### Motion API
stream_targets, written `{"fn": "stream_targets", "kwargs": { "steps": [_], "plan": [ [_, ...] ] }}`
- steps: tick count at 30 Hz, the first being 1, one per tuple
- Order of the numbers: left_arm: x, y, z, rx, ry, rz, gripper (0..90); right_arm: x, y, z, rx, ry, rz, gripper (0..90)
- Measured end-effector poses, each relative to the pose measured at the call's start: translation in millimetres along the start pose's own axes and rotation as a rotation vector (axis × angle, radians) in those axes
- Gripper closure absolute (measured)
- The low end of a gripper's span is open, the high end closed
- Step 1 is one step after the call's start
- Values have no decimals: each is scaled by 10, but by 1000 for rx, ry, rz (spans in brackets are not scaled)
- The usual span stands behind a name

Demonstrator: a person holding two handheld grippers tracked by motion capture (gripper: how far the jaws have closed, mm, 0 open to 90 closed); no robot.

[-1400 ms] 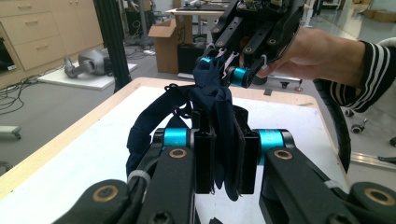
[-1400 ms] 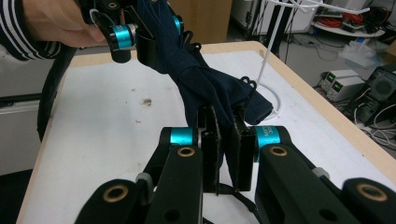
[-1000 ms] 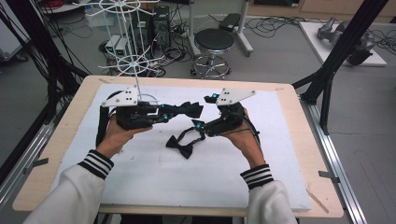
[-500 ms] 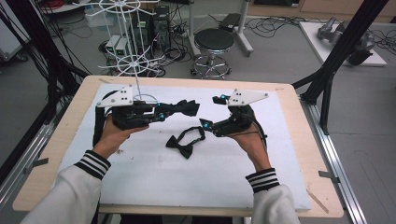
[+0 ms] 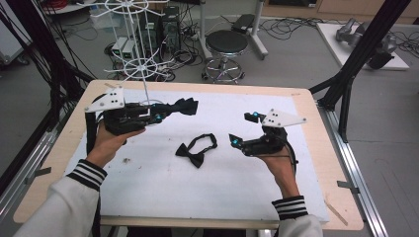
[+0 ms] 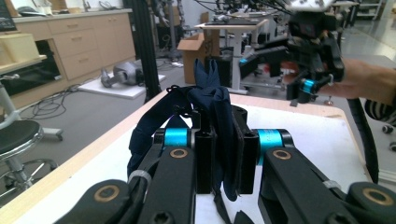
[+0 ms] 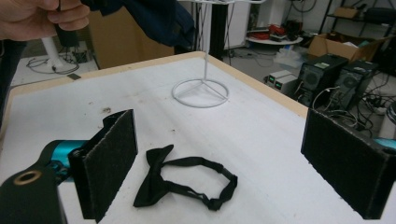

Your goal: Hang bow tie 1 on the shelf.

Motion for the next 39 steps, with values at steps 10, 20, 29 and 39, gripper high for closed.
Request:
{"fn": "stream_targets", "kwargs": {
  "steps": [10,20,29,39],
  "plan": [
    [-110,-31,114,4,-44,-12,818,-187,259,-51,33,37,-52,102],
    [-163,-126,221,-2,-84,-41,818,-331,473,-79,67,21,-100,102],
    [-230,-162,337,6,-135,-34,817,-398,582,-123,102,18,-146,102],
    [-327,-186,481,17,-205,-37,817,-389,574,-132,100,16,-154,102]
  ]
}}
Point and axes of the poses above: each handheld gripper's, and its own axes: x roughly forward along the jaws, y roughly out of its underside, z roughly to its left, the point moved 6 cm from there along x, roughly forward along the jaws, and after that the axes turned 15 degrees about x, right-handed, at the moved point
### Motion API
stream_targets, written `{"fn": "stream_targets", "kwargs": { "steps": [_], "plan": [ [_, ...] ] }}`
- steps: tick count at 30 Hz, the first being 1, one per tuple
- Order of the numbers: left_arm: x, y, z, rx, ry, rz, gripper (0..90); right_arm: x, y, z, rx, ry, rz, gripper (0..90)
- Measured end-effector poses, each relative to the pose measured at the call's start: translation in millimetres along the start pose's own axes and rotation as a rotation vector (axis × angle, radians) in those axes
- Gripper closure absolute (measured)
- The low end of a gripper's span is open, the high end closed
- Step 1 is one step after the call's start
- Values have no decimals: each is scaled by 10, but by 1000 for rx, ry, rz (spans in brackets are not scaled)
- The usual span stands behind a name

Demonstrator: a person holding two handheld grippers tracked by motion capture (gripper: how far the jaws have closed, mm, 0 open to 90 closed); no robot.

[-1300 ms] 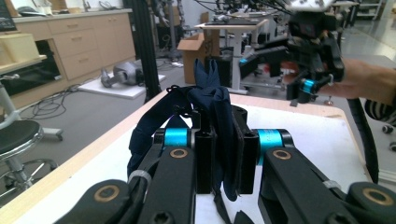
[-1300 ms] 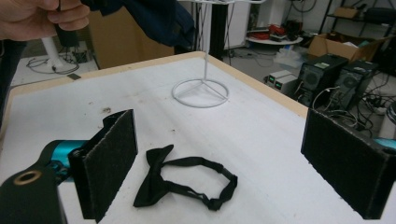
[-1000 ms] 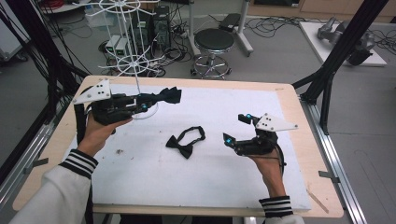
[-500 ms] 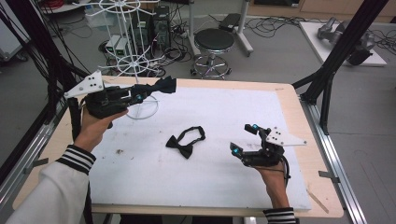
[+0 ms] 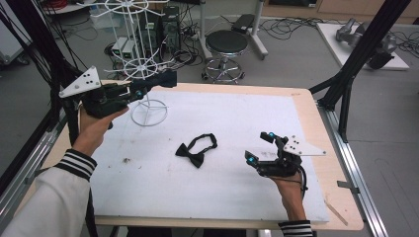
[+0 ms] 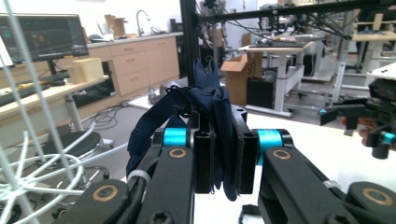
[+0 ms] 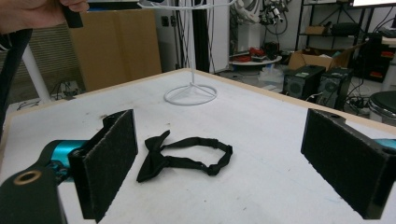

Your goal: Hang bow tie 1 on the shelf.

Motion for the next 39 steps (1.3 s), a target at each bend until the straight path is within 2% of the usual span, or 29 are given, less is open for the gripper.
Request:
{"fn": "stream_targets", "kwargs": {
  "steps": [6,18,26,34,39],
  "plan": [
    [-32,-25,55,13,-26,-6,817,6,-2,-14,-3,1,-3,102],
    [-26,96,170,16,-78,35,817,-3,-8,-42,1,4,-6,102],
    [-32,252,174,-4,-105,54,817,-42,0,-38,-7,13,-13,102],
    [-38,344,181,-6,-115,65,817,-134,129,-88,-20,80,-34,102],
    [-45,400,162,-6,-116,79,817,-175,210,-93,-17,89,-45,102]
  ]
}}
Point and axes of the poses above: each handheld gripper's, and its own axes: x roughly forward along the jaws, y roughly out of its underside, z roughly to its left, the point moved 6 cm from there along x, roughly forward along the jaws, and after that the axes turned 15 degrees about x, right-handed, at the moved point
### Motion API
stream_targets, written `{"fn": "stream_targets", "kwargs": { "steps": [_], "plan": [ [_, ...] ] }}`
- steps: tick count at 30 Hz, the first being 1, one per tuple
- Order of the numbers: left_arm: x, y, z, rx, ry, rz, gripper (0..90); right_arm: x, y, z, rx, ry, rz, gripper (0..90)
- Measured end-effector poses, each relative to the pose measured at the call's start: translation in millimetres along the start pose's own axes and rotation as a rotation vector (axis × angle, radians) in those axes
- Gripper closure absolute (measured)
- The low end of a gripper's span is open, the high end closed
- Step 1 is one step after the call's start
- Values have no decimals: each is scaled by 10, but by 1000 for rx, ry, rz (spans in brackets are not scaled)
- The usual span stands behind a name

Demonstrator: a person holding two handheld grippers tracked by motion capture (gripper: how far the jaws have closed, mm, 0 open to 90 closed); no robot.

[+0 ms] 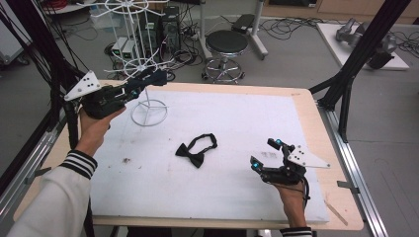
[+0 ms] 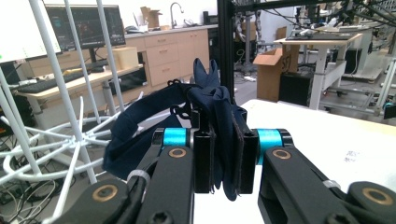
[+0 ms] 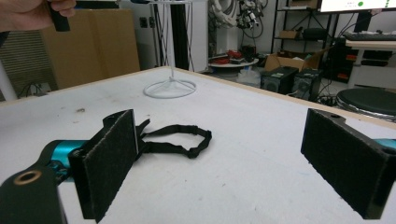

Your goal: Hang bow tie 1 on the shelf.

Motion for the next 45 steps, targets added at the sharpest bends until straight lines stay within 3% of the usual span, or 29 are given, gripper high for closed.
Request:
{"fn": "stream_targets", "kwargs": {
  "steps": [16,22,36,45],
  "plan": [
    [-9,290,-109,-11,19,61,816,-86,56,2,-7,16,-2,103],
    [-14,402,-136,-25,19,72,816,-165,52,-19,-16,38,-42,103],
    [-19,577,-167,-41,15,95,814,-214,240,-155,-24,114,-155,102],
    [-21,655,-167,-49,13,120,810,-150,361,-197,-49,140,-142,102]
  ]
}}
Point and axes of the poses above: each handheld gripper's, and its own axes: x roughly forward along the jaws, y roughly out of its underside, z roughly to its left, the point moved 6 cm from there along x, roughly forward along the jaws, and after that the axes turned 15 degrees about x, right-handed, at the moved point
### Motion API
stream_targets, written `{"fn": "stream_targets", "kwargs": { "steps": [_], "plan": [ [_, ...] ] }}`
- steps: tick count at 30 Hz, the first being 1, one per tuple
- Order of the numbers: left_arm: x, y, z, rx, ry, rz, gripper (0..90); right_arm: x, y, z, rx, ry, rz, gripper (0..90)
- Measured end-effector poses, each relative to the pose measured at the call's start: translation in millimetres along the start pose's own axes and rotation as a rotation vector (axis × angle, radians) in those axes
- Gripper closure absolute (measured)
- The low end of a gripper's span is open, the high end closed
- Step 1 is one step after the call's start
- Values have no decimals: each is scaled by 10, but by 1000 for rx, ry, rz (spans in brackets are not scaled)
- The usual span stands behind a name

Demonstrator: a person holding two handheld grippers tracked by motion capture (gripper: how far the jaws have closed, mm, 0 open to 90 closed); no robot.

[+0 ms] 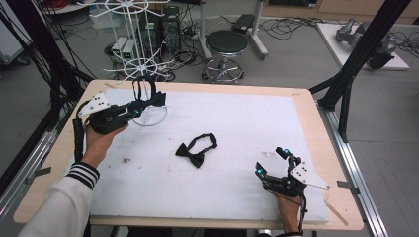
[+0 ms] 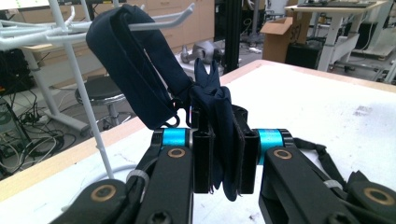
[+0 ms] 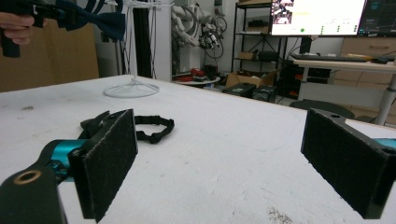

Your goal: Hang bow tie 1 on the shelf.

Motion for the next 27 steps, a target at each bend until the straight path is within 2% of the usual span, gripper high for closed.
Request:
{"fn": "stream_targets", "kwargs": {
  "steps": [8,13,14,15,17,18,19,22,27],
  "plan": [
    [5,50,8,-12,-7,4,804,-10,-1,-7,11,2,-17,103],
    [8,83,7,-25,-12,9,773,-3,1,2,-10,3,-18,103],
    [9,91,11,-31,-18,12,725,-6,3,3,-5,4,-15,103],
    [10,100,23,-40,-33,19,632,-7,3,2,-2,4,-16,103],
    [14,104,48,-60,-68,9,327,-7,-1,-1,-3,2,-21,102],
    [12,106,55,-78,-80,10,226,-9,3,2,0,2,-19,103],
    [0,113,60,-86,-83,14,180,-9,3,4,0,1,-19,103],
    [-51,134,57,-78,-98,3,120,-11,6,5,-1,4,-16,103],
    [-145,184,39,-80,-108,-13,112,-7,4,4,-11,6,-19,103]
  ]
}}
Point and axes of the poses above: each handheld gripper's, and its own axes: x roughly forward along the jaws, y roughly out of its underside, z roughly to its left, the point moved 6 cm from there along x, roughly forward along the jaws, and after that the axes turned 15 degrees about x, right-handed, at the moved point
